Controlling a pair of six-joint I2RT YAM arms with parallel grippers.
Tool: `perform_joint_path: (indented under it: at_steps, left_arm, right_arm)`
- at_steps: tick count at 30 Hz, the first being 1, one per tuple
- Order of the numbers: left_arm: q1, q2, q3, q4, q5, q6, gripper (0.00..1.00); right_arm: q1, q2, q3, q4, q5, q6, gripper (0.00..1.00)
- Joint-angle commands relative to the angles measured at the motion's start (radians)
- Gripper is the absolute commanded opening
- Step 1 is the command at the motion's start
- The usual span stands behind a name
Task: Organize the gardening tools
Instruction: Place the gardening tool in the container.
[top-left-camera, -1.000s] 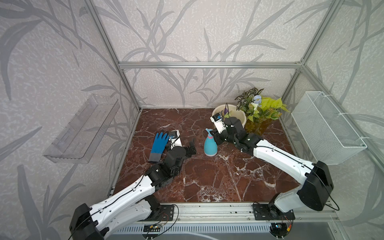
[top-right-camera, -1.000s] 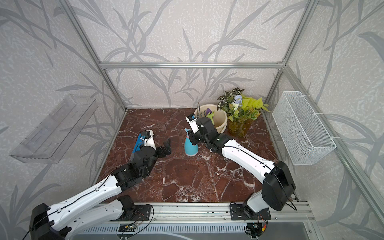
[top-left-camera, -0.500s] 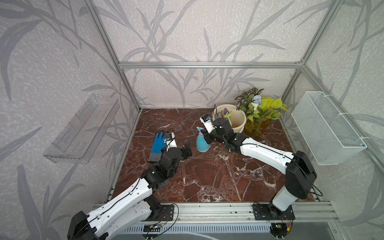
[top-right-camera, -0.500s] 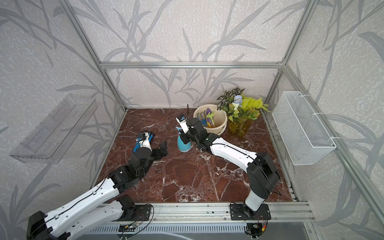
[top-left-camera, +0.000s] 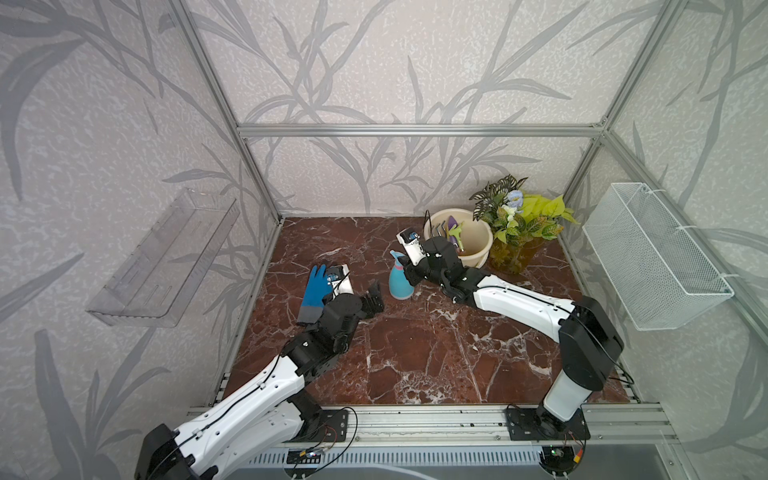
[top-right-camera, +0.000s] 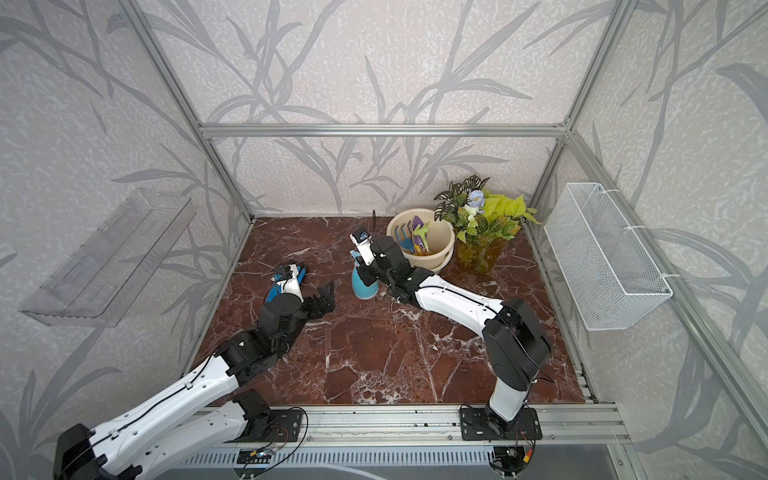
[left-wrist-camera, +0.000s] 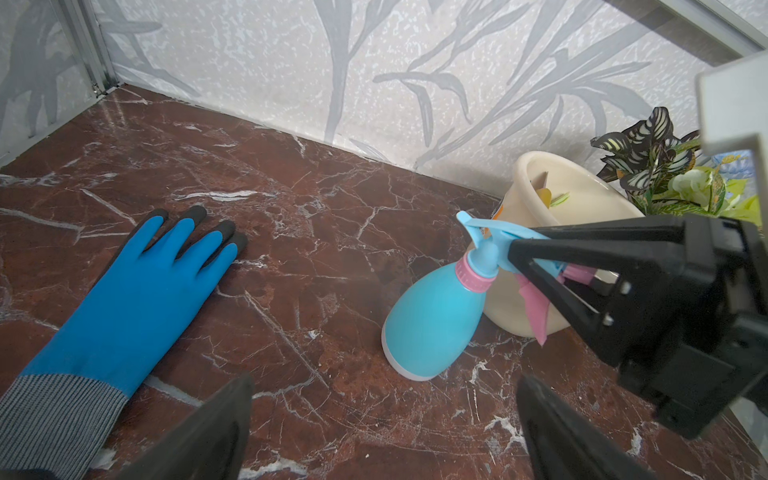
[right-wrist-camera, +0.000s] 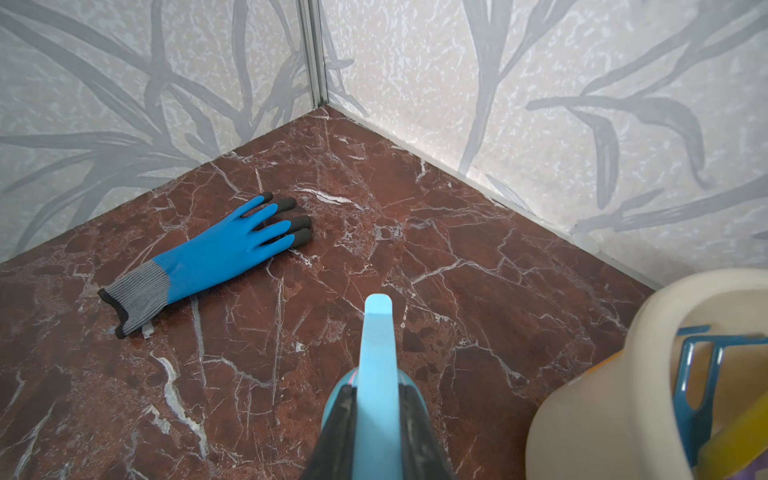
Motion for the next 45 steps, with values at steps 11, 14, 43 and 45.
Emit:
perform_joint_path:
  at_steps: [11, 14, 43, 45]
  left_arm:
    - [0.016, 0.009, -0.003, 0.004, 0.021, 0.0, 1.0]
    - [0.018, 0.01, -0.002, 0.004, 0.021, 0.003, 1.0]
    - [0.047, 0.057, 0.055, -0.01, 0.043, 0.026, 1.0]
    - [0.051, 0.069, 0.078, -0.012, 0.041, 0.035, 1.0]
  right_arm:
    - [0.006, 0.03, -0.018, 0.051, 0.013, 0.012, 0.0]
    - [0.005, 0.031, -0.023, 0.053, 0.016, 0.011, 0.0]
    - [0.015, -0.082, 0.0, -0.011, 0.092, -0.035, 0.72]
    - [0.015, -0.112, -0.001, -0.018, 0.113, -0.046, 0.79]
